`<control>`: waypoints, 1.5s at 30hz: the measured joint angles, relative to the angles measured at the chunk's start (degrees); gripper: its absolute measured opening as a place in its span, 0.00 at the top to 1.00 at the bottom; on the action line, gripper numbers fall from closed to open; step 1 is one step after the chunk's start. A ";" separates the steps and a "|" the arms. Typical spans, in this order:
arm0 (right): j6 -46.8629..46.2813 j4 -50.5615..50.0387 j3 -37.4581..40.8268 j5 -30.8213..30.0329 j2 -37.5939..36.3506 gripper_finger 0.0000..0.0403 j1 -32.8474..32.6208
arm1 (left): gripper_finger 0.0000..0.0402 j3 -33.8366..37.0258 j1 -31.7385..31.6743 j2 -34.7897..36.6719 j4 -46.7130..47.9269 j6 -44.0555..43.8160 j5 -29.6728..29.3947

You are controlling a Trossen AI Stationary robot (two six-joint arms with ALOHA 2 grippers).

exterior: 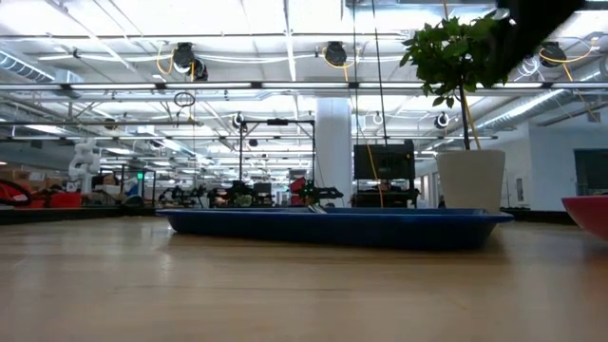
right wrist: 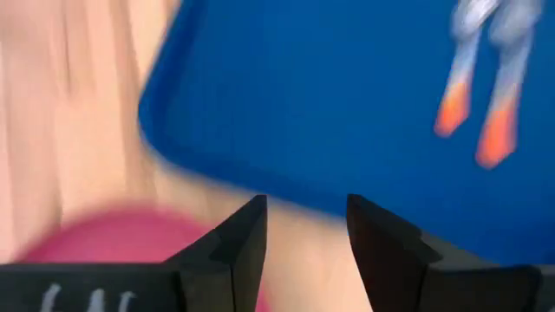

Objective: Pick and place plate/cup/fork/spoon on tray
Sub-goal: Put the pink plate on the blue tray at the bottom side of the spoon

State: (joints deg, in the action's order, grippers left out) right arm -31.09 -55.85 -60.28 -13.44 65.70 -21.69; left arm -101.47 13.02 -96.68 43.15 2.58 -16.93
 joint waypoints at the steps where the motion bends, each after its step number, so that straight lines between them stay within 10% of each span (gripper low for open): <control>1: 0.01 -1.15 0.65 2.75 1.30 0.62 0.57 | 0.58 0.00 -0.01 0.03 0.11 -0.15 -0.10; 10: 1.17 -4.13 5.57 16.48 8.47 0.63 1.66 | 0.58 0.15 0.75 0.12 3.34 -1.88 -0.26; 45: -7.96 6.11 20.87 24.20 9.12 0.72 1.33 | 0.58 14.28 -0.57 0.09 -10.42 -2.92 -0.13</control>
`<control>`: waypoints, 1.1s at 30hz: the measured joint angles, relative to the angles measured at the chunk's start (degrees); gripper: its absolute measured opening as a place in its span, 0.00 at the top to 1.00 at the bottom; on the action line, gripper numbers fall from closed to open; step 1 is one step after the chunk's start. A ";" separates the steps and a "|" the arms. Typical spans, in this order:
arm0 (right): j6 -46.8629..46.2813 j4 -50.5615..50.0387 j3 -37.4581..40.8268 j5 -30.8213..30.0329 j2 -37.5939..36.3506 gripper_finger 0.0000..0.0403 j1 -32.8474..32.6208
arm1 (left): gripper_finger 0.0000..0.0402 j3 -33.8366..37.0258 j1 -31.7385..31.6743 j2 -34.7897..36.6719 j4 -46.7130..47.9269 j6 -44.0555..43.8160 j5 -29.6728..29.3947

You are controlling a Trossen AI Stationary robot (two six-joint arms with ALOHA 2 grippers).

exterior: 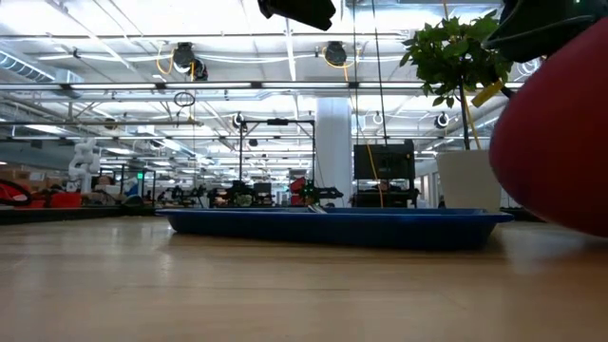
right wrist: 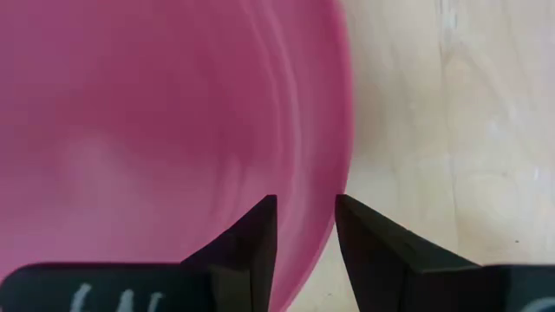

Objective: Pick and place plate/cup/fork/spoon on tray
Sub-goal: Put the pink plate on the blue tray at the bottom side of the spoon

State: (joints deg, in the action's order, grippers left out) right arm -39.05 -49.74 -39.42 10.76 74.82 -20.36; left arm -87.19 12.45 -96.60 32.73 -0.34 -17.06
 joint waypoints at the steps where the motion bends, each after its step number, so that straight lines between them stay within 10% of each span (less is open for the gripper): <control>1: -0.05 -0.03 0.01 -0.01 -0.12 0.72 0.00 | 0.58 0.01 0.00 0.00 0.00 0.00 0.00; 33: -4.87 -7.20 -1.29 -0.75 -6.70 0.72 0.02 | 0.58 0.00 -1.25 0.00 0.00 0.00 -0.04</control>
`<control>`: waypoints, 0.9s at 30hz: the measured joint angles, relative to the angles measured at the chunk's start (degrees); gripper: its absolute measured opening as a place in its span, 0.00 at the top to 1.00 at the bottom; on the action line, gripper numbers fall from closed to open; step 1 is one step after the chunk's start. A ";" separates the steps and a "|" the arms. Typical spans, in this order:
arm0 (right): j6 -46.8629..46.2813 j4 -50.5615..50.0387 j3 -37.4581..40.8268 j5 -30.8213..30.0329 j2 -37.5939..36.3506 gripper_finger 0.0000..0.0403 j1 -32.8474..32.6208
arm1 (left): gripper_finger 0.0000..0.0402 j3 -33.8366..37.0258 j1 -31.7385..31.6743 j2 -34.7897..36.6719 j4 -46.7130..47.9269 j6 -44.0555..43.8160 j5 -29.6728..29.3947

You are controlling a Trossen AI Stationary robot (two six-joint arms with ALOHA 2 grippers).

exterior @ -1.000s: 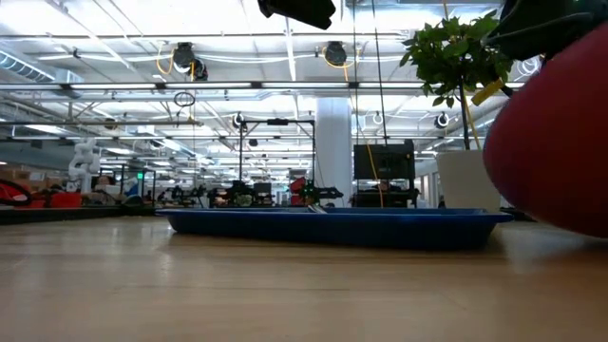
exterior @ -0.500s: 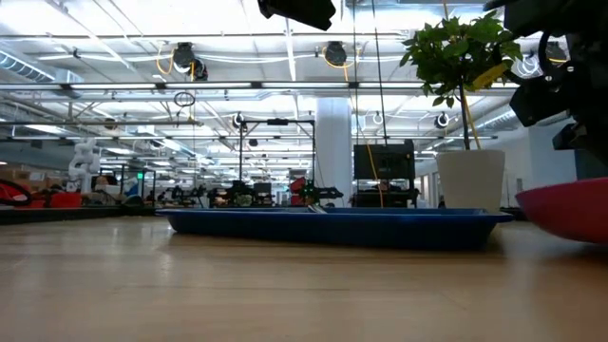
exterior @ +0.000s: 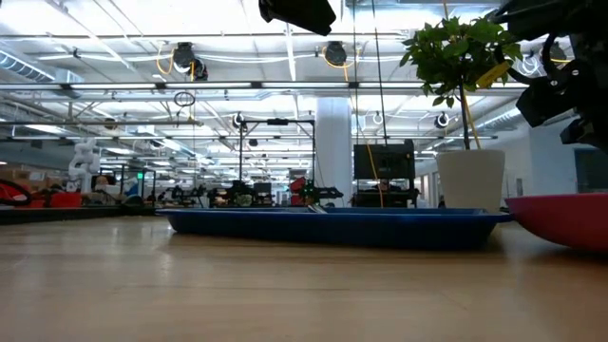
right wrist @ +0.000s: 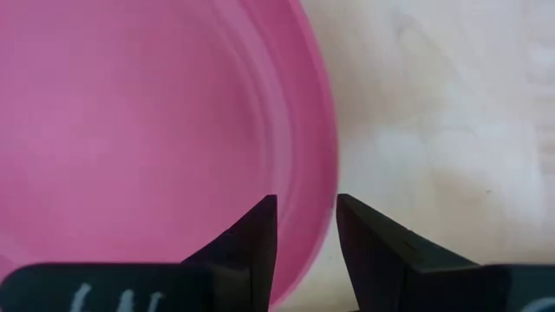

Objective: Pick and place plate/cup/fork/spoon on tray
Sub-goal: Put the pink plate on the blue tray at the bottom side of the spoon

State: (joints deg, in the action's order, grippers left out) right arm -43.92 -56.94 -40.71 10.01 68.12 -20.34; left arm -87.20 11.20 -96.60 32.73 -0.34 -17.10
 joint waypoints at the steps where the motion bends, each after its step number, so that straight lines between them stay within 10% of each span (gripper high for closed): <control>1: -0.02 -0.40 0.00 -0.42 -0.10 0.72 0.00 | 0.58 0.00 0.00 0.00 0.00 0.00 0.00; 19: -2.84 7.00 6.86 0.36 -0.20 0.73 -0.02 | 0.58 0.00 0.02 0.00 0.05 -0.19 0.02; 27: -1.31 7.72 6.94 -0.87 -0.54 0.97 -1.75 | 0.58 -0.02 0.02 -0.02 0.04 -0.17 0.02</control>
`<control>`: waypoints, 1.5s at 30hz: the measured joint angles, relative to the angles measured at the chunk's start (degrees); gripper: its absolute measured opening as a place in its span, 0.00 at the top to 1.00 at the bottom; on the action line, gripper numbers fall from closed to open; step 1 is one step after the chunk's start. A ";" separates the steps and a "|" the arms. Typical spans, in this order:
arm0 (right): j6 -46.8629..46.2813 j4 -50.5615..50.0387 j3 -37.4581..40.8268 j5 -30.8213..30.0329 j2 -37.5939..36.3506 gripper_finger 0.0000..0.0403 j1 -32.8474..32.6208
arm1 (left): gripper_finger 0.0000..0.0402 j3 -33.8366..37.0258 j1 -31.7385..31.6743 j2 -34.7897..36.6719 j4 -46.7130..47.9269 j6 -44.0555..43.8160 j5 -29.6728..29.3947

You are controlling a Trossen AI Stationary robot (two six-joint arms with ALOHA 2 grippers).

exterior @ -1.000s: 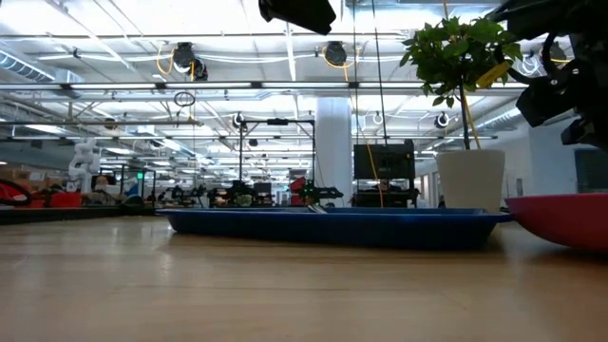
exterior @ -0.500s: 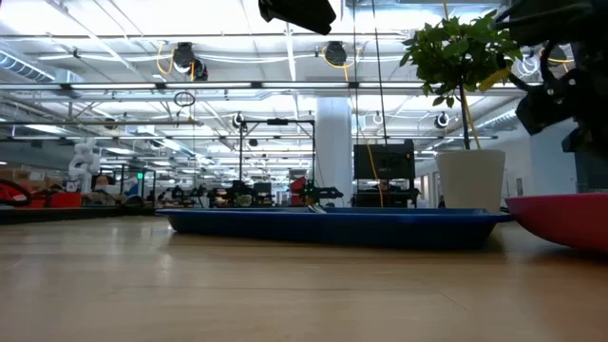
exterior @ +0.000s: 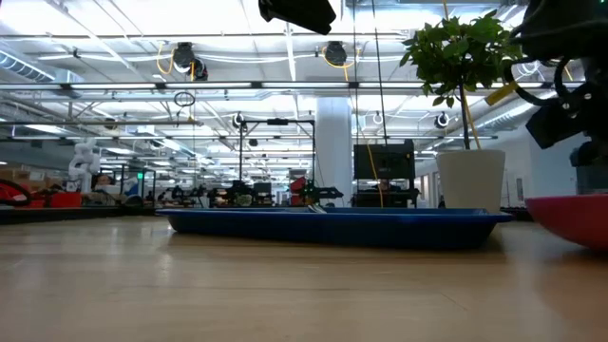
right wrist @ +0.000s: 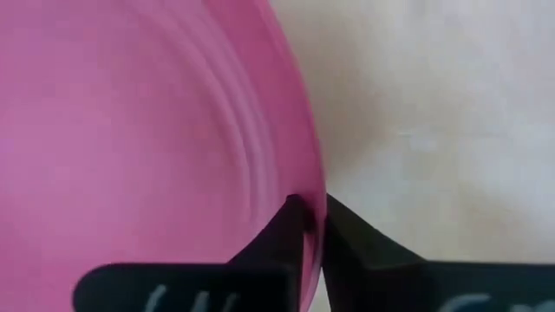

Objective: Pick and place plate/cup/fork/spoon on tray
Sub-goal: Put the pink plate on the blue tray at the bottom side of the spoon

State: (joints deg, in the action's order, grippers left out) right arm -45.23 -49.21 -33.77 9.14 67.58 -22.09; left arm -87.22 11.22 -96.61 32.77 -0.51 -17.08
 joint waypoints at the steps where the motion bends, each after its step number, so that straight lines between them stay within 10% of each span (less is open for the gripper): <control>1: -0.31 -0.03 -0.11 0.03 -0.13 0.98 -0.39 | 0.58 0.00 0.00 0.02 0.01 0.00 0.00; 12: -2.39 -0.98 -9.46 -6.95 -9.27 1.00 -1.21 | 0.58 0.00 0.00 0.02 0.15 0.00 0.02; 20: 4.84 0.14 -13.88 -13.15 -9.16 1.00 10.34 | 0.58 0.00 0.16 0.02 0.07 0.00 0.59; 31: 21.97 17.11 -14.41 -3.05 1.56 1.00 31.82 | 0.58 -0.02 2.39 0.02 -1.85 2.18 0.72; 45: 31.71 19.97 -22.97 0.14 19.80 1.00 41.46 | 0.58 -0.02 4.03 0.02 -1.23 2.01 0.71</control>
State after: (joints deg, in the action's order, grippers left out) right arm -13.52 -29.24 -56.74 9.28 87.38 19.38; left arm -87.24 15.25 -96.60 31.54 1.49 -16.37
